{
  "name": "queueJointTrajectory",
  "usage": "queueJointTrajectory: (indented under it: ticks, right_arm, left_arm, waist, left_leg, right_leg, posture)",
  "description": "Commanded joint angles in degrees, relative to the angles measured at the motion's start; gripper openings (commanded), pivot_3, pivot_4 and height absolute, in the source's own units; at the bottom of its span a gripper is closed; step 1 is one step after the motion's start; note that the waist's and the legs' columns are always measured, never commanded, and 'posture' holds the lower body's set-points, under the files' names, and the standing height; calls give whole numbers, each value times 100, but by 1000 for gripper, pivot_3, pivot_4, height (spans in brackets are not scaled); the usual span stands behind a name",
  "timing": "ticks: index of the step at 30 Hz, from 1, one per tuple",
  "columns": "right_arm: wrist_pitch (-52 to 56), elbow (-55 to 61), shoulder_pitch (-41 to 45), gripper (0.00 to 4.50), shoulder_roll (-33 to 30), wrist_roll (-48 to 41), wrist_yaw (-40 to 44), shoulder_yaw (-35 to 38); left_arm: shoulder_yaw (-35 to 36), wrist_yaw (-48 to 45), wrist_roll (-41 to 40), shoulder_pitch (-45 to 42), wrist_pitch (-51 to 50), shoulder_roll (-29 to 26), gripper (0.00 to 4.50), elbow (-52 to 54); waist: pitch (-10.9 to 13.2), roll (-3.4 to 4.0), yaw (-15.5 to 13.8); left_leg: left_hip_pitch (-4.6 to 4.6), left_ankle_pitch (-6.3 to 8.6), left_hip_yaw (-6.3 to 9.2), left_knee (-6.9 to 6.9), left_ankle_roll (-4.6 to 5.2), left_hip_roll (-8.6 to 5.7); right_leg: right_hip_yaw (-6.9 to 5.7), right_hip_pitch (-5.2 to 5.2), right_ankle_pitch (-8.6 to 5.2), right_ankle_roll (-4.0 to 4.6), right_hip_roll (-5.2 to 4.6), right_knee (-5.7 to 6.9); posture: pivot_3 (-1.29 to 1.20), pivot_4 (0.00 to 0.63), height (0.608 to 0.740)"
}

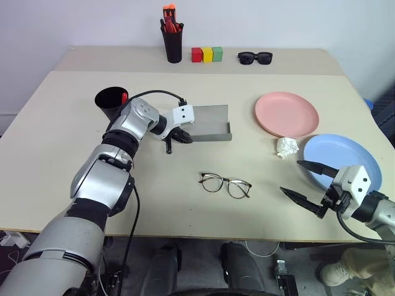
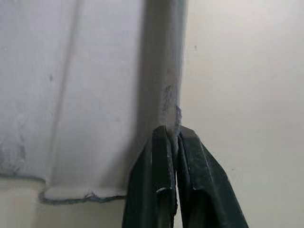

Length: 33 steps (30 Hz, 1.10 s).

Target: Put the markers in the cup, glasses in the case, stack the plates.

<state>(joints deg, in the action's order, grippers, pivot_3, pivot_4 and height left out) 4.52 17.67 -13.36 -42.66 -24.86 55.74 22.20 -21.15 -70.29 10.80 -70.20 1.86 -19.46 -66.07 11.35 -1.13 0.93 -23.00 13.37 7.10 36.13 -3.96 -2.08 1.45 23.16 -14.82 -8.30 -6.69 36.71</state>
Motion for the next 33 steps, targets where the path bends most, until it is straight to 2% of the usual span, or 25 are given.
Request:
queueJointTrajectory:
  ticks: [1,8,16,20,25,33]
  right_arm:
    - [-138,67,47,4274,31,-9,-30,30]
    - [-216,14,45,4274,84,12,-21,-1]
    - [-373,-49,-158,4274,137,-15,76,-27]
    - [-378,25,-261,4274,128,-23,95,-39]
    - [-354,70,-286,4274,113,-43,125,-63]
    - [-356,29,-152,4274,82,-43,184,-149]
  left_arm:
    - [117,-293,-21,-1,219,-154,27,273]
    - [167,-983,-195,398,-41,-488,27,1233]
    - [224,-1236,-470,1404,-1316,-940,27,3411]
    - [234,-1151,-559,1749,-1848,-1090,27,4160]
    - [244,-1050,-653,2083,-2264,-1275,27,4790]
    - [188,-841,-720,2230,-2361,-1341,27,5061]
  waist:
    - [0,0,3]
    - [0,1,5]
    - [-2,3,4]
    - [-2,3,6]
    - [-3,5,7]
    - [-3,5,-1]
  left_leg:
    - [0,0,0,0,0,0]
    - [0,0,0,-1,0,0]
    - [1,0,1,0,0,0]
    - [4,0,2,3,0,1]
    - [9,0,2,7,0,1]
    - [11,0,1,7,0,1]
  right_leg:
    - [0,0,0,0,0,0]
    - [0,0,0,1,0,0]
    - [1,0,0,1,0,4]
    - [1,0,0,2,0,15]
    - [2,-2,0,3,0,22]
    - [2,-4,0,3,-1,22]
  posture:
    - [0,150,740]
    - [0,150,740]
    - [0,150,740]
    - [0,150,740]
    - [0,150,740]
    - [0,150,740]
